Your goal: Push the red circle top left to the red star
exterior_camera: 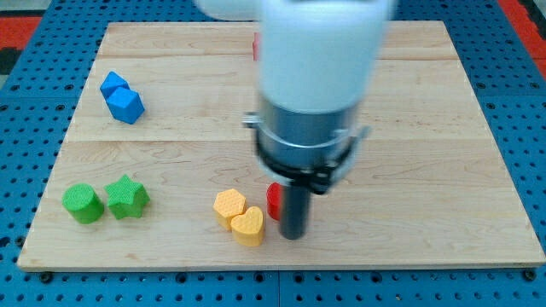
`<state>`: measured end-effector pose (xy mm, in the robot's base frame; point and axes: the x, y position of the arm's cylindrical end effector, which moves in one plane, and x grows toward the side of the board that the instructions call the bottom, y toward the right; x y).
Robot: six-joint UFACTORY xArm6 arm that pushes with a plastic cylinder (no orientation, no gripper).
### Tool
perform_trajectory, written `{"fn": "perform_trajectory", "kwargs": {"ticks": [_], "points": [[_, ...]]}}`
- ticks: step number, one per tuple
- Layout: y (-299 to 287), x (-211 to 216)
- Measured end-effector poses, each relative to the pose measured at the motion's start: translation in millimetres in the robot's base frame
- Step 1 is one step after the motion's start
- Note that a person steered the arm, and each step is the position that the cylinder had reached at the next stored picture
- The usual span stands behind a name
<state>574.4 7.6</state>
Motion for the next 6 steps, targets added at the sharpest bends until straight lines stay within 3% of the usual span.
{"fn": "perform_trajectory", "kwargs": {"ticks": [1, 2, 3, 4, 5, 6], "points": [[-11, -102], [-47, -178], [-62, -195], [-83, -269], [-85, -255], [-161, -257]]}}
